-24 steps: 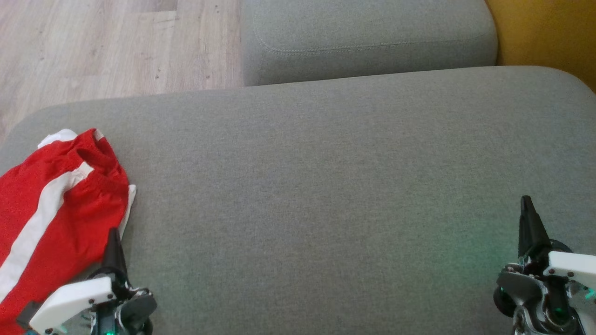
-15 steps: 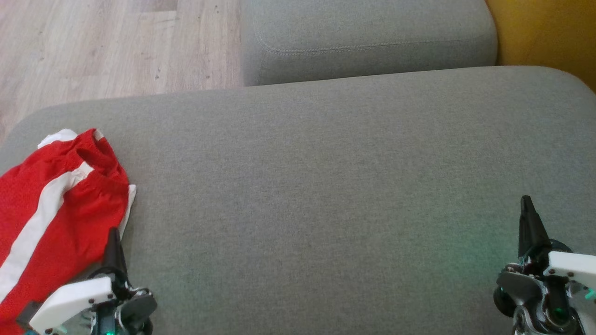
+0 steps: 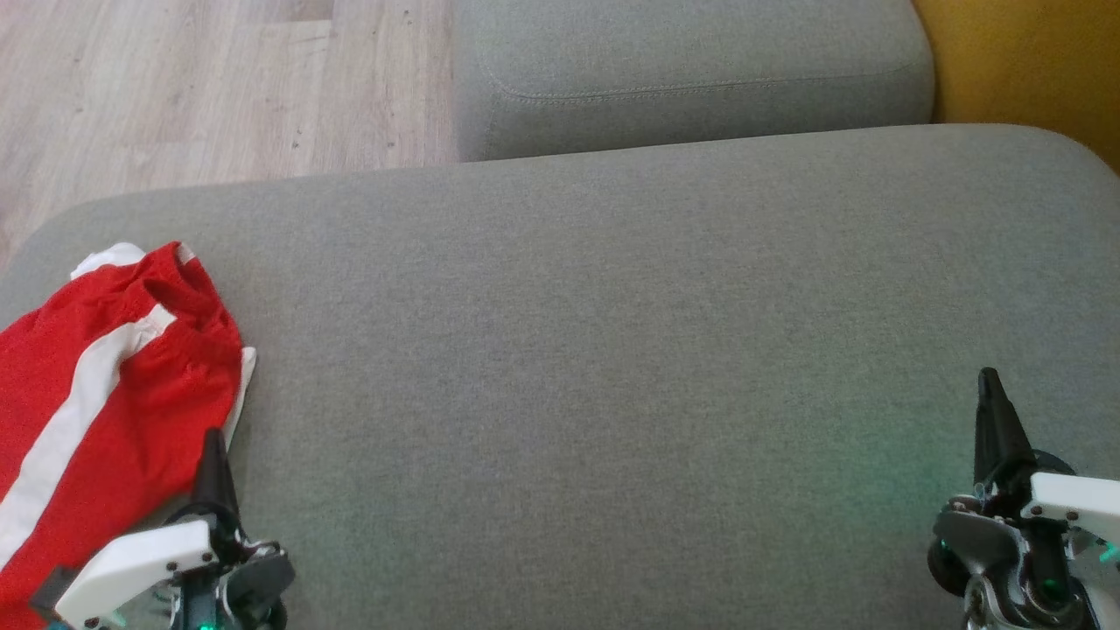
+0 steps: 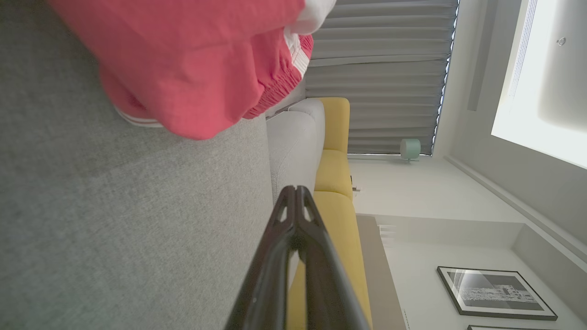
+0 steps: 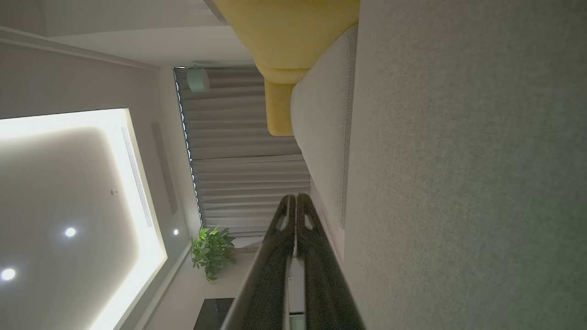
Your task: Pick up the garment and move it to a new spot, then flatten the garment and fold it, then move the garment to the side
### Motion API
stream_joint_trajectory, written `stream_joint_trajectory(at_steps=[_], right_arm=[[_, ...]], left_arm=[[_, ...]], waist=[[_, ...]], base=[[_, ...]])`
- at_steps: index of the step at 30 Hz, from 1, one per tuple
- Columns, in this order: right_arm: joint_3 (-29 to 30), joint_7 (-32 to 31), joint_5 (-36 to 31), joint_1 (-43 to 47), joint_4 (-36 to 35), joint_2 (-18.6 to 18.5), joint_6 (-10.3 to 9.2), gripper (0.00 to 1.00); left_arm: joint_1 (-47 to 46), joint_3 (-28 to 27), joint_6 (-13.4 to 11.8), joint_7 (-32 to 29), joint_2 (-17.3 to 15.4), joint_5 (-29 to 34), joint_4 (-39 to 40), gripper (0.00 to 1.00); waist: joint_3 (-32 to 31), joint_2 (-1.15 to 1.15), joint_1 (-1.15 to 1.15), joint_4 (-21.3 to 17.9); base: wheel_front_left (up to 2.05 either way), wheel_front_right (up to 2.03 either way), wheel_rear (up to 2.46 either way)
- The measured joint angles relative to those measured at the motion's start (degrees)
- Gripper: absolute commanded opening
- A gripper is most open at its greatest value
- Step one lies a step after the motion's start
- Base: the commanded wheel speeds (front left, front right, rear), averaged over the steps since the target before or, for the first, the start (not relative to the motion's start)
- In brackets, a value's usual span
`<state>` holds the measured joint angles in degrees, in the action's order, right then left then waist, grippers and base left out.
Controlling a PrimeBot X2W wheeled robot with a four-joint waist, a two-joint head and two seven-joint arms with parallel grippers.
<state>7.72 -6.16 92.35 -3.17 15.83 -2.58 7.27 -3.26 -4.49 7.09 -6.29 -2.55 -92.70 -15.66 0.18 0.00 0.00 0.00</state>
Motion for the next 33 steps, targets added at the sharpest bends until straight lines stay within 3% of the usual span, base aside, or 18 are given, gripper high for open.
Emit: stream_joint_trajectory(at_steps=[12,13,15,16,17,18,33], right_arm=[[0.0,0.0,0.0,0.0,0.0,0.0,0.00,0.00],[0.0,0.0,0.0,0.0,0.1,0.0,0.00,1.00],[-0.1,0.0,0.0,0.6,1.5,0.1,0.00,1.00],[-0.1,0.0,0.0,1.3,2.6,0.2,0.00,0.00],[-0.1,0.0,0.0,2.0,3.5,0.3,0.00,0.00],[-0.2,0.0,0.0,2.9,4.5,0.3,0.00,1.00],[-2.1,2.0,-3.2,4.8,5.2,0.4,-0.04,1.00]], left_arm=[[0.0,0.0,0.0,0.0,0.0,0.0,0.0,0.00],[0.0,0.0,0.0,0.0,0.0,0.0,-0.1,1.00],[0.5,0.3,0.0,0.0,0.1,0.0,-1.6,1.00],[1.1,0.4,0.0,0.0,0.1,0.0,-2.6,0.00],[1.9,0.5,0.0,0.0,0.2,0.0,-3.5,0.00],[2.7,0.6,0.0,0.0,0.2,0.0,-4.5,1.00],[4.6,2.5,0.0,2.1,0.5,3.4,-4.7,1.00]], waist=[[0.0,0.00,0.00,0.0],[0.0,0.00,0.00,0.0],[0.0,0.00,0.00,0.0],[0.0,0.00,0.00,0.0],[0.0,0.00,0.00,0.0],[0.0,0.00,0.00,0.0],[-0.7,0.00,0.00,0.0]], base=[[0.00,0.00,0.00],[0.00,0.00,0.00],[0.00,0.00,0.00],[0.00,0.00,0.00],[0.00,0.00,0.00],[0.00,0.00,0.00],[0.00,0.00,0.00]])
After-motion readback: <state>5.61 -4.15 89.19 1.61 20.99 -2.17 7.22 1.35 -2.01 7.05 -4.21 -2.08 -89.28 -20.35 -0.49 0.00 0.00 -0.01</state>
